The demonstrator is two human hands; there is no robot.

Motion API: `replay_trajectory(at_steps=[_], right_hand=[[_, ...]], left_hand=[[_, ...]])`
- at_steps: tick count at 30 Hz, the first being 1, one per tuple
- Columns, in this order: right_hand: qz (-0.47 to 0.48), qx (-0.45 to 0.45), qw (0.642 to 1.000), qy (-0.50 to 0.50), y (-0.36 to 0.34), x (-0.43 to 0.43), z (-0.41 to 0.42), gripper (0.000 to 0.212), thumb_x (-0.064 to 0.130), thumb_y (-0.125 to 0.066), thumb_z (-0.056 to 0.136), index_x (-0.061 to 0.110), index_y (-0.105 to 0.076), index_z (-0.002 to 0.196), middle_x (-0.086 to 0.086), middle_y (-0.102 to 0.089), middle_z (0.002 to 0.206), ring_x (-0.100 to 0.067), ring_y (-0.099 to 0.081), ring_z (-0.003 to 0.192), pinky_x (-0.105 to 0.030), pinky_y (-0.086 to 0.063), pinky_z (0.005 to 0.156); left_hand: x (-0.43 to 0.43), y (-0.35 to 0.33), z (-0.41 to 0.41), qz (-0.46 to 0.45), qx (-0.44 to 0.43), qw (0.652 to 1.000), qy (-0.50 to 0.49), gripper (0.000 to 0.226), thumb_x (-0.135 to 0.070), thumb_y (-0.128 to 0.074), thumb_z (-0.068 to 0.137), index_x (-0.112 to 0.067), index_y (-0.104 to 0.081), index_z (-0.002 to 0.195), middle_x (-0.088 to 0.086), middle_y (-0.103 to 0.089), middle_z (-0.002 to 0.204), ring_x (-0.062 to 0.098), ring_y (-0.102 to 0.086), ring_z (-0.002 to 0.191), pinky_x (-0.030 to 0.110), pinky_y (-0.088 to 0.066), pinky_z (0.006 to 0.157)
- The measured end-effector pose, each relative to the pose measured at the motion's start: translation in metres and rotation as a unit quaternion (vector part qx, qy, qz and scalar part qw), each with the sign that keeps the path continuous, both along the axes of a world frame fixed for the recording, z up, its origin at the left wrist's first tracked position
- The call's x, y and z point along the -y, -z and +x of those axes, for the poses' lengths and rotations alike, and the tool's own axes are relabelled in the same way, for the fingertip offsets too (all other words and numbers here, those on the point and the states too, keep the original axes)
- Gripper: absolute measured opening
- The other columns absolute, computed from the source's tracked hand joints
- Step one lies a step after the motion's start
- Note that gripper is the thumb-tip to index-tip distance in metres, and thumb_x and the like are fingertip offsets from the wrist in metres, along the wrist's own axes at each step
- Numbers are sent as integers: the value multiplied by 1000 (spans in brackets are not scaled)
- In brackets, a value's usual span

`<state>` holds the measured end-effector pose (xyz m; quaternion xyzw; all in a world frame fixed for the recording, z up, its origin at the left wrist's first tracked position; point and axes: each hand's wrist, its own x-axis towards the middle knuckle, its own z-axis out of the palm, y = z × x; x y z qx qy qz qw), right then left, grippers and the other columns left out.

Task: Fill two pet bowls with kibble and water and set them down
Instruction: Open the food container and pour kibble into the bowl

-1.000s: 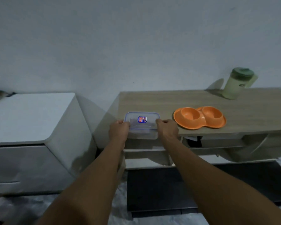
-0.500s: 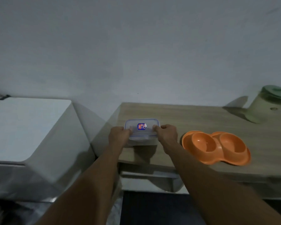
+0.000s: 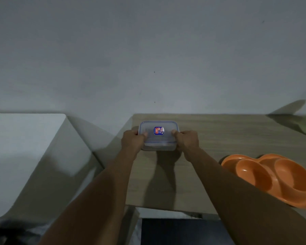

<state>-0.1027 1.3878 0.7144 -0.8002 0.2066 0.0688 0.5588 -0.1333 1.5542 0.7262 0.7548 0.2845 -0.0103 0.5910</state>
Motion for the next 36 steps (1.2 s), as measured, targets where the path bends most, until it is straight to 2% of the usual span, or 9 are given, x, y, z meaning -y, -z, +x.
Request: replay_trajectory(at_steps=[2,6,10,14,17,20,26,31,36], right_hand=[[20,-22,999,17,-2,-4,17,36,37,-79,72,8,-58,69,-18,-58,79,-30,-60,72,-49,-58,70],[87,-112,990,22,-18,-5,30,26,15,-71,88,7,-49,78,-12,-45,70,-21,-45,56,-31,-39,56],[97,-125,986,47,-12,-5,40,23,12,-74,85,7,-51,81,-10,-42,67,-21,-43,56,-29,-35,56],[-101,-25,994,30,-11,-19,42,41,14,-74,79,-3,-58,113,-20,-64,108,-35,-65,101,-37,-51,80],[-193,-13,981,-16,-24,-21,39,58,19,-73,79,5,-44,127,-19,-54,127,-40,-55,118,-43,-49,97],[-297,3,940,-166,-39,-23,53,42,18,-63,79,15,-58,121,-14,-56,130,-36,-53,120,-46,-48,101],[-318,9,911,-264,-39,-65,77,34,27,-35,101,7,-57,119,-20,-61,122,-39,-59,109,-42,-47,90],[-380,-23,895,-231,-25,-77,98,45,51,-36,92,14,-60,101,-13,-66,108,-32,-60,99,-38,-43,84],[-306,81,935,-160,-23,-78,100,38,47,-45,92,13,-62,89,-6,-68,92,-29,-62,91,-40,-42,91]], left_hand=[[-7,-1,18,-14,-24,1000,13,37,-29,-73,64,-1,-70,87,29,-66,85,37,-69,82,39,-50,64],[-15,-8,36,-63,-60,996,23,17,-4,-69,83,-6,-58,72,14,-56,75,20,-50,56,23,-41,50],[-23,1,49,-46,-36,998,-1,25,-6,-78,75,4,-68,95,18,-65,87,28,-63,71,28,-49,59],[-21,2,51,-27,-48,998,-7,52,-21,-85,57,0,-68,102,17,-71,99,33,-70,89,42,-59,80],[-21,1,53,-78,-63,995,-3,52,-20,-82,61,-2,-62,105,18,-68,99,29,-66,72,35,-57,64],[-22,-1,54,-105,-71,992,-9,41,-12,-78,75,-3,-59,109,18,-63,97,22,-54,59,26,-47,53],[-26,13,65,-144,-80,986,-12,50,-7,-75,78,-7,-55,124,18,-62,118,22,-58,79,23,-46,50],[-26,17,72,-127,-101,987,-1,35,-7,-73,81,-7,-59,113,17,-62,110,25,-59,82,28,-49,53],[-26,16,72,-134,-101,986,-4,36,-6,-71,82,-10,-57,115,17,-61,112,27,-60,88,28,-50,56]])
